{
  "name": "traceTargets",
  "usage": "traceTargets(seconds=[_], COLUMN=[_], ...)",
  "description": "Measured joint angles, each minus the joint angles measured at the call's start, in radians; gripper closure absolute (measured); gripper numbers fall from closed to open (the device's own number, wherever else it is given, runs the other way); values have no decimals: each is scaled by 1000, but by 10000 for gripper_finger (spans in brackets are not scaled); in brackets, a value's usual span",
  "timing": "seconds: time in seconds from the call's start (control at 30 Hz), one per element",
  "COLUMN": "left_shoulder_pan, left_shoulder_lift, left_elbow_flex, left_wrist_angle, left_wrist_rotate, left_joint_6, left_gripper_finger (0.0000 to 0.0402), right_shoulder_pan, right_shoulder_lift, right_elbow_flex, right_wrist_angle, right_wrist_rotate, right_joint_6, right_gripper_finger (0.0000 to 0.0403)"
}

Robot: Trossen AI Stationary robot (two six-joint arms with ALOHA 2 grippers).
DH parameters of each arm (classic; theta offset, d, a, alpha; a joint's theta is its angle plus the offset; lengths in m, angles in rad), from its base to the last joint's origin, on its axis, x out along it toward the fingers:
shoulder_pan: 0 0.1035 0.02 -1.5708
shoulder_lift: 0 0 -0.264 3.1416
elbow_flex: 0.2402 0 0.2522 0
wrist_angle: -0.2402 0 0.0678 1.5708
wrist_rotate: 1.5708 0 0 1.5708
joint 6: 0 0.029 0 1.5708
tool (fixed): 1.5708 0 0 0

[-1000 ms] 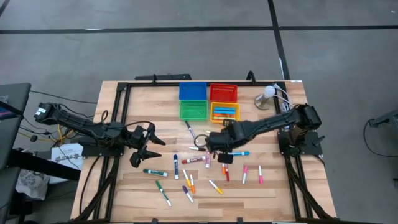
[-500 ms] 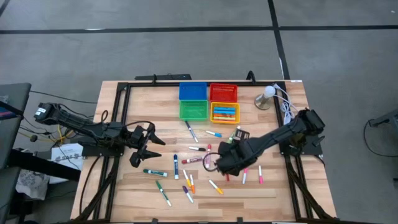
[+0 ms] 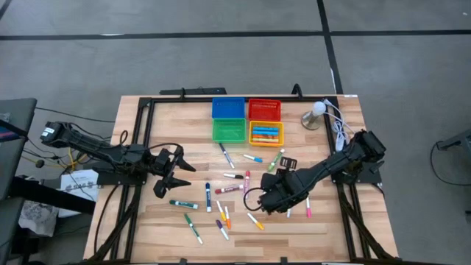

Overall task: Pick & Place Markers
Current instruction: Put the blue marker pen into the red bin

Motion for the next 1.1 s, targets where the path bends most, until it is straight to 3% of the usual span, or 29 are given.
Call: traceTargets(seconds=[0.2, 0.4, 0.6, 0.9, 1.1], left_shoulder_pan=[0, 0, 0, 0, 0], left_shoulder_lift=[0, 0, 0, 0, 0], left_elbow_flex=[0, 0, 0, 0, 0], left_wrist_angle=[0, 0, -1, 6, 8], left_wrist_rotate=[0, 0, 0, 0, 0], left_joint_6=[0, 0, 0, 0, 0], left_gripper_finger=[160, 160, 160, 160, 160], right_shoulder_pan=[-33, -48, -37, -104, -207], right_shoulder_lift=[-1, -13, -43, -256, -407], right_elbow_flex=[-20, -182, -330, -539, -622], right_wrist_angle=[19, 151, 321, 497, 561], right_wrist_rotate=[-26, -109, -114, -199, -345], right_joint_6=[-86, -111, -129, -216, -334], right_gripper_finger=[285, 285, 285, 285, 285])
